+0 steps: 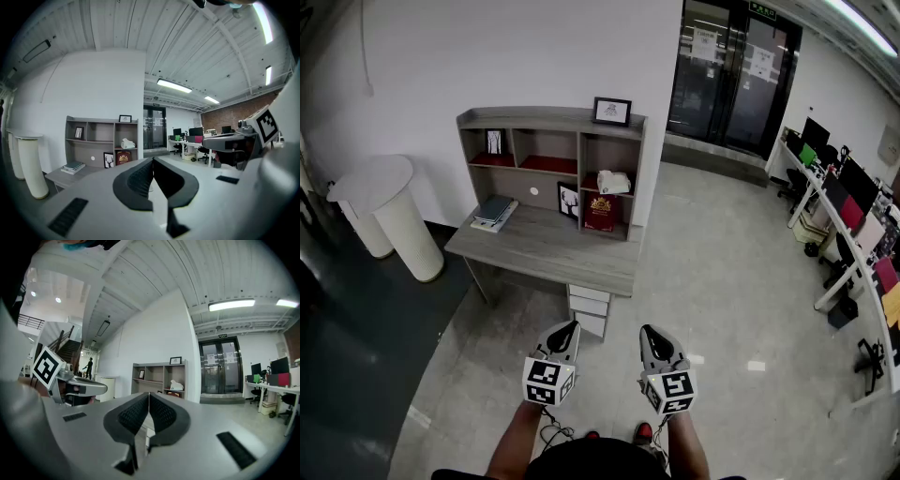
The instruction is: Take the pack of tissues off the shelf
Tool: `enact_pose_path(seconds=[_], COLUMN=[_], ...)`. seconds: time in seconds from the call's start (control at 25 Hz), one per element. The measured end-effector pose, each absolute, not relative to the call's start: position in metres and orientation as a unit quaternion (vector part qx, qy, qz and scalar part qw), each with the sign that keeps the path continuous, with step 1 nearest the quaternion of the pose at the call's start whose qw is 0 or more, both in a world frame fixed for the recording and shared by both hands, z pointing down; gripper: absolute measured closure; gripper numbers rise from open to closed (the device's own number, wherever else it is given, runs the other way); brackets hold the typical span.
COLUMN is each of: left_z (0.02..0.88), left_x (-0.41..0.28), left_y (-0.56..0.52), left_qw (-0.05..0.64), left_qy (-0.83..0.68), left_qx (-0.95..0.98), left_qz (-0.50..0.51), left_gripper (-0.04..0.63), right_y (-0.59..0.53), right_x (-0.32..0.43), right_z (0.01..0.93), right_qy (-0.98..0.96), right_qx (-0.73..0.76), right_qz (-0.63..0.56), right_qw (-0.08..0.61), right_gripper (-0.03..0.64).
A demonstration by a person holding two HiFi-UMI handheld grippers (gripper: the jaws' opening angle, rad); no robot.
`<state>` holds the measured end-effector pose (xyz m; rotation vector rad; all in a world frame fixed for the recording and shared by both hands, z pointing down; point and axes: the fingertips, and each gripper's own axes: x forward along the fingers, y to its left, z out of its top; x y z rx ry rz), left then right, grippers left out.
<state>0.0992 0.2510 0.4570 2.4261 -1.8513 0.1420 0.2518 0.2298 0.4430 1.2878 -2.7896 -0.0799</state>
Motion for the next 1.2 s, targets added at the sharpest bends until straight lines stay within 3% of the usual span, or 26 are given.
enact_pose_path(seconds=[0.68,1.2], left_z=[0.463,0.462], left_x=[0.063,0.044], left_y=[0.237,0.135], left_qw=[0.046,0.047], left_qy=[-0.607,-0.628], left_qx=[0.792,0.775], left_qz=[0.052,0.05], left_gripper=[0.588,0.588], right_y=[0.212,0.101], right_x=[0.22,0.192], right_z=[0.456,0.452], right_qy=[-0.909,-0.921], right_qx=[0.417,0.388], right_qz=[0.017,0.017], right_qw=[0.025,0.016], right_gripper=[0.584,0.584])
